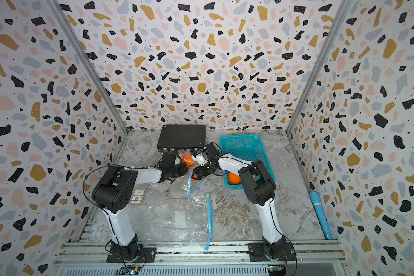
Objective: Open the zip-top bag and take out the orange
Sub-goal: Pick up the orange from the zipper food storage bag.
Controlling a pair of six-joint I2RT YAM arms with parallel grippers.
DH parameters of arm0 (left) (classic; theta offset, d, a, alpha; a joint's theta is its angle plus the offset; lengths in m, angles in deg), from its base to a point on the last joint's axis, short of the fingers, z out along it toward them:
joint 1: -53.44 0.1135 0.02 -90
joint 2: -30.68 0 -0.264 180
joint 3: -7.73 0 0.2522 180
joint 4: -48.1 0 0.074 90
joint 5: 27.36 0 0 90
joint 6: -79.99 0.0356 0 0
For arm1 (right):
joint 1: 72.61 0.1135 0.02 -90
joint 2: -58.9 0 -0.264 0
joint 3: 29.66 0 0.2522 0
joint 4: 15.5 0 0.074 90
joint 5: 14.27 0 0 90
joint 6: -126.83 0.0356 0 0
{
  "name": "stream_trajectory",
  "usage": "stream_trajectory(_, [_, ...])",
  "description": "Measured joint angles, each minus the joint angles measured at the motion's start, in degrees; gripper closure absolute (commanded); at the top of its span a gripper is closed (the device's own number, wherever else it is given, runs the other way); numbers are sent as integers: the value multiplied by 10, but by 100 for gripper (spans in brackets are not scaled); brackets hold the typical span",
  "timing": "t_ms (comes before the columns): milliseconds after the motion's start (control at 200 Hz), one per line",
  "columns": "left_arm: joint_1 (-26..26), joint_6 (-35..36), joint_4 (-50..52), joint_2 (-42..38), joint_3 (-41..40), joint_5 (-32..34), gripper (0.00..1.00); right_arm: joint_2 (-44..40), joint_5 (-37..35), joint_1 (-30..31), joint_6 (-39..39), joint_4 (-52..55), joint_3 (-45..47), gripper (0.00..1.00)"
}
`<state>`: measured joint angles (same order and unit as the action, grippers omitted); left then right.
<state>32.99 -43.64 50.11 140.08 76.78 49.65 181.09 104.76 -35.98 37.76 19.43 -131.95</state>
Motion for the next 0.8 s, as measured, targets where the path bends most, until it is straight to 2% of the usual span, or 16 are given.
stream_trajectory(45, [-4, 0, 2, 0, 0, 3, 100, 0, -11, 3, -4, 5, 0, 16])
stream_trajectory(60, [-5, 0, 2, 0, 0, 5, 100, 0, -15, 4, -5, 6, 0, 3])
stream_trajectory(75, [-6, 0, 2, 0, 0, 5, 100, 0, -18, 5, -5, 7, 0, 1])
stream_trajectory(315, [-10, 0, 2, 0, 1, 6, 100, 0, -47, 21, -10, -38, 14, 1])
stream_trajectory(395, [-10, 0, 1, 1, 1, 4, 100, 0, -49, 21, -9, -46, 12, 5])
stream_trajectory(506, [-10, 0, 0, 1, 1, 3, 100, 8, -58, 21, -5, -42, -11, 18])
stream_trajectory(746, [-10, 0, 2, 10, 12, 7, 100, -24, -63, 21, 2, -44, 31, 23])
stream_trajectory(796, [-8, 0, 2, 14, 16, 7, 100, -48, -59, 21, 3, -44, 52, 28])
